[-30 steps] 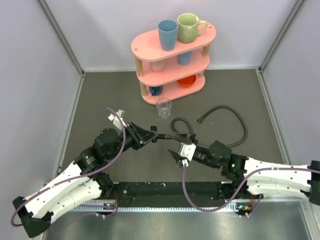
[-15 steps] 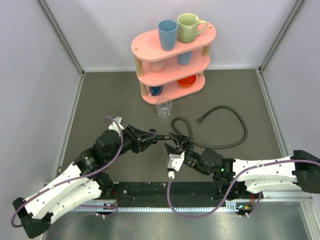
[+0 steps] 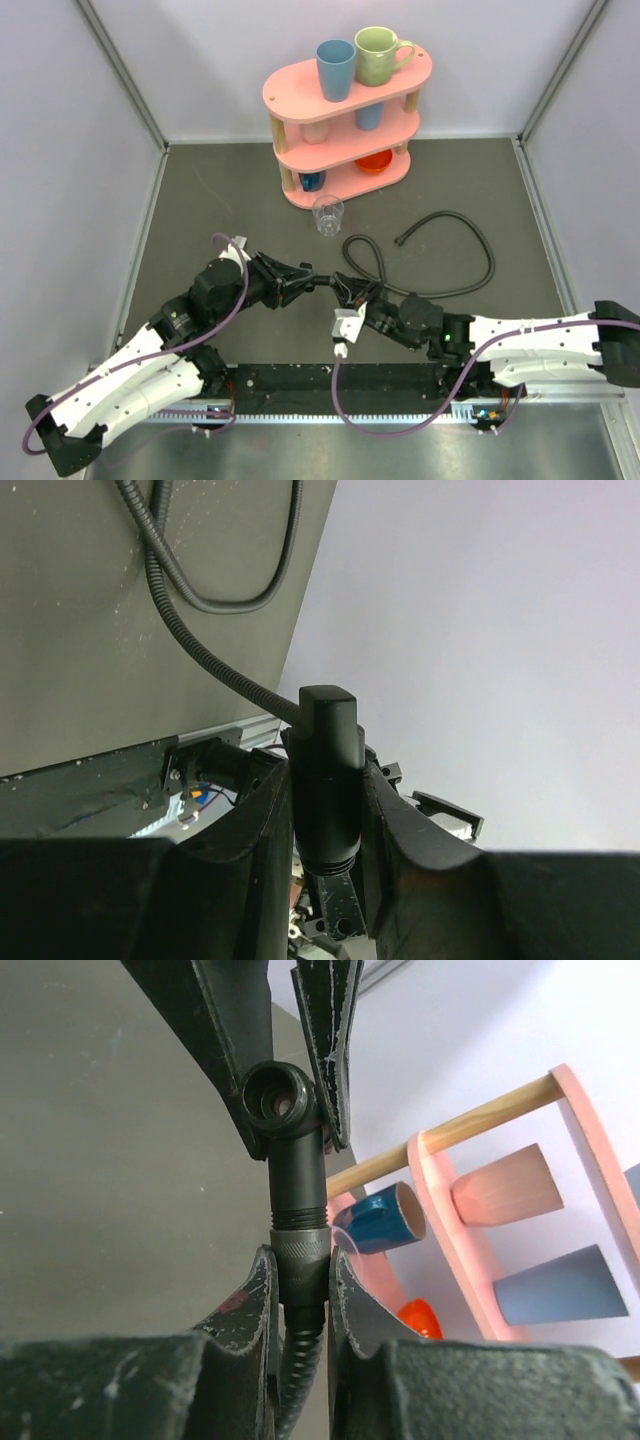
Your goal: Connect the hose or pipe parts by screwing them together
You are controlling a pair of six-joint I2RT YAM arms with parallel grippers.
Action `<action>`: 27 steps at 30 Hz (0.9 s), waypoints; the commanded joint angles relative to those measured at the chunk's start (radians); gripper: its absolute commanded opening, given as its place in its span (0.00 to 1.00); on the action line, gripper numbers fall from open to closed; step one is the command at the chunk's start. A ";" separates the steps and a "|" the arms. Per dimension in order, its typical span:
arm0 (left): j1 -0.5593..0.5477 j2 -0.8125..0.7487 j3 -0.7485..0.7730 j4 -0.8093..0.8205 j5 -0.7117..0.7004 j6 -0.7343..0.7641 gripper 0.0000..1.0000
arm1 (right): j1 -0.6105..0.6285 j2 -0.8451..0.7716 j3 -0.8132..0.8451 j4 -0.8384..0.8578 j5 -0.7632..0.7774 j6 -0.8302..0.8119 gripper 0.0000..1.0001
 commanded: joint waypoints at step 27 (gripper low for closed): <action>-0.011 0.053 -0.112 0.558 0.410 1.311 0.00 | -0.503 0.057 0.326 -0.482 -1.038 0.560 0.00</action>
